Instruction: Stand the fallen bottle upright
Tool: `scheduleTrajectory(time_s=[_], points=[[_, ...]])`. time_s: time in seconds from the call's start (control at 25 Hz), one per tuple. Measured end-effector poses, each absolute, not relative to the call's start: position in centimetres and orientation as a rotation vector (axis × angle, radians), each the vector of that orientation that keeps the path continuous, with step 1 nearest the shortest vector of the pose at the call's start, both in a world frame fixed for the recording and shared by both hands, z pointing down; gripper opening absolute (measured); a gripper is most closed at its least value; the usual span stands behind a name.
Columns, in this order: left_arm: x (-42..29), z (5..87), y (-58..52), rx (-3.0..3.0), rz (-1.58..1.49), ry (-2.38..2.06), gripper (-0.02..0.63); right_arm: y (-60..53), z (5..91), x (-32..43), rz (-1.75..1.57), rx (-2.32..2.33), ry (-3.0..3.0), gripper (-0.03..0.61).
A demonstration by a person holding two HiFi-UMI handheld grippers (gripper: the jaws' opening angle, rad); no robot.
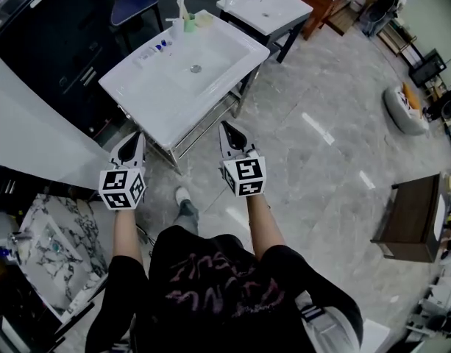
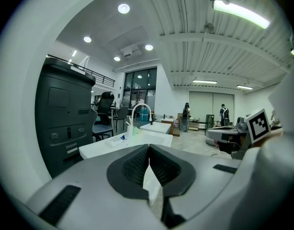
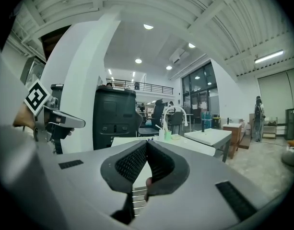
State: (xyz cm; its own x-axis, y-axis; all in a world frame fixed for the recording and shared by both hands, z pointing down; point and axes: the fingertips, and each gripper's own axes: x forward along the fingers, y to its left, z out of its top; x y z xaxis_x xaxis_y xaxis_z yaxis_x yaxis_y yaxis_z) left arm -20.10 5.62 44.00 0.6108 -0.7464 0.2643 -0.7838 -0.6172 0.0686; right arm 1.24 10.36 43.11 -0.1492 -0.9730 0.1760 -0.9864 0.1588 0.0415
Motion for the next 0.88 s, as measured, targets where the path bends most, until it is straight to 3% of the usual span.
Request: scheduleTrajectory(time_s=[0.44, 0.88], points=[[-18.1, 44.5, -8.6, 2.667, 0.323, -1.198, 0.017, -2.2, 43.0, 3.4, 0.108, 1.967, -2.189, 0.014], [-15.8, 44.0, -15.5, 2.698, 0.340, -1.170, 0.017, -7.7, 42.8, 6.0, 0.159, 2.021, -2.173, 0.014]])
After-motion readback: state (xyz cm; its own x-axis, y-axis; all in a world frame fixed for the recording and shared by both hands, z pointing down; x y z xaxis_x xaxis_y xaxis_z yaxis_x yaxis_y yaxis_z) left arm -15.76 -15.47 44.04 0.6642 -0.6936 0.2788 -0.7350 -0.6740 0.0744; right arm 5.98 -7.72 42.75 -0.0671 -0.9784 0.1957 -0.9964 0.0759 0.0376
